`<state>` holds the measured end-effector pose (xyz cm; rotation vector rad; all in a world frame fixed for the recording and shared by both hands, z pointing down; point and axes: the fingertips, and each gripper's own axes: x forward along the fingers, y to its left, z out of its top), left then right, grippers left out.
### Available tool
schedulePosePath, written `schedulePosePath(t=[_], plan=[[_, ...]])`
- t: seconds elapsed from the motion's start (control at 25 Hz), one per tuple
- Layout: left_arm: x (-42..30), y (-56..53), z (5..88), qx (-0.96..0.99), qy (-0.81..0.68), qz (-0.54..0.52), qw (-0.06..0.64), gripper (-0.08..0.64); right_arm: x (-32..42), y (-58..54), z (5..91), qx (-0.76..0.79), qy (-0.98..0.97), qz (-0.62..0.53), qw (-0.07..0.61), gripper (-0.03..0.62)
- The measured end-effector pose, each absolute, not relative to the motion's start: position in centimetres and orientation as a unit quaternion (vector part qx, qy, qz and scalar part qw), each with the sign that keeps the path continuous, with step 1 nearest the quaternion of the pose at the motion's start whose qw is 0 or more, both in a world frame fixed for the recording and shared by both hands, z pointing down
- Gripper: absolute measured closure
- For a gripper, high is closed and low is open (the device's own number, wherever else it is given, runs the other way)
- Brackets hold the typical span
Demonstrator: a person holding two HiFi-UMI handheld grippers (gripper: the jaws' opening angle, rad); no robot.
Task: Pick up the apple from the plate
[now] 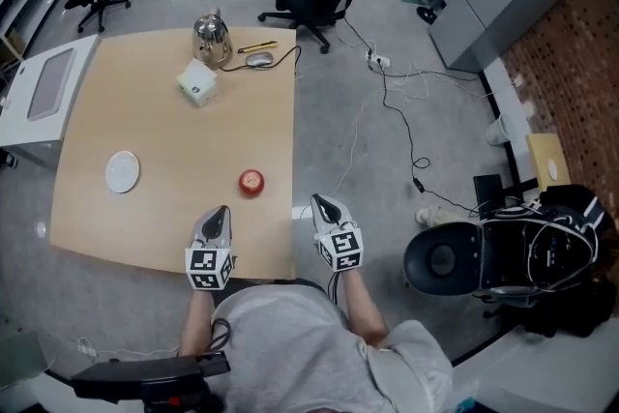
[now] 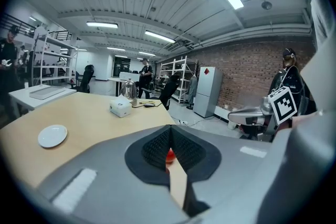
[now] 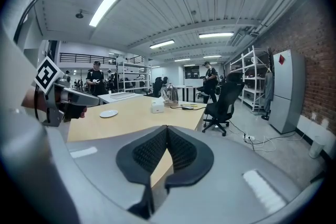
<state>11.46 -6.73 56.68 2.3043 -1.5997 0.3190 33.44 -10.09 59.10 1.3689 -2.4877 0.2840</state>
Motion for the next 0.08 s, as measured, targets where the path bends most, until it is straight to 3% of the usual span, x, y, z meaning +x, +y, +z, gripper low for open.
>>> schedulePosePath(t=[0.08], plan=[[11.39,-6.73,56.59,0.806,-0.56,0.112,0.158,0.54,33.39,-10.13,59.0,0.475,-0.863,0.098,0.143,0.586]])
